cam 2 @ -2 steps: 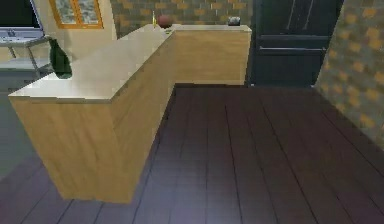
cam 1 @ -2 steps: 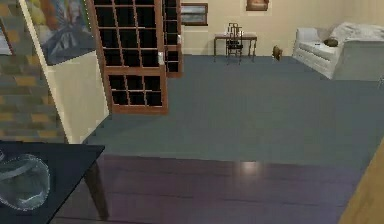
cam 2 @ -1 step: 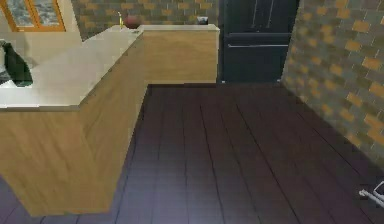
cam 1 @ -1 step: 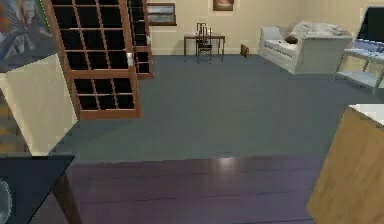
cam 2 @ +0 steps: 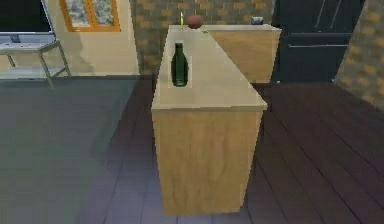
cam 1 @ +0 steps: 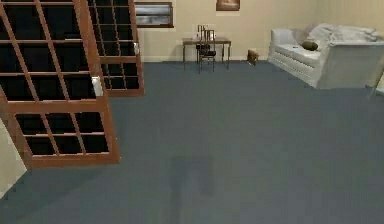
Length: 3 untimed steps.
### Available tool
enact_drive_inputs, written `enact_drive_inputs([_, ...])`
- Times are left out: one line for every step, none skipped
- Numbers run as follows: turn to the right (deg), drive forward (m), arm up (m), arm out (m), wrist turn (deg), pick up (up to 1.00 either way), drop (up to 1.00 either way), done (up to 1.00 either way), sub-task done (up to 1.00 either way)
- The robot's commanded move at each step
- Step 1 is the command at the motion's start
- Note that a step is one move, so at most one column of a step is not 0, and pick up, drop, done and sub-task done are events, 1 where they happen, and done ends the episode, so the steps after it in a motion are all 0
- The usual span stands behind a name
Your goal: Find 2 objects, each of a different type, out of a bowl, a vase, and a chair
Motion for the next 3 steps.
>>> enact_drive_inputs([9.0,0.0,0.0,0.0,0.0,0.0,0.0,0.0,0.0])
enact_drive_inputs([0.0,0.35,0.0,0.0,0.0,0.0,0.0,0.0,0.0])
enact_drive_inputs([-45.0,0.0,0.0,0.0,0.0,0.0,0.0,0.0,0.0])
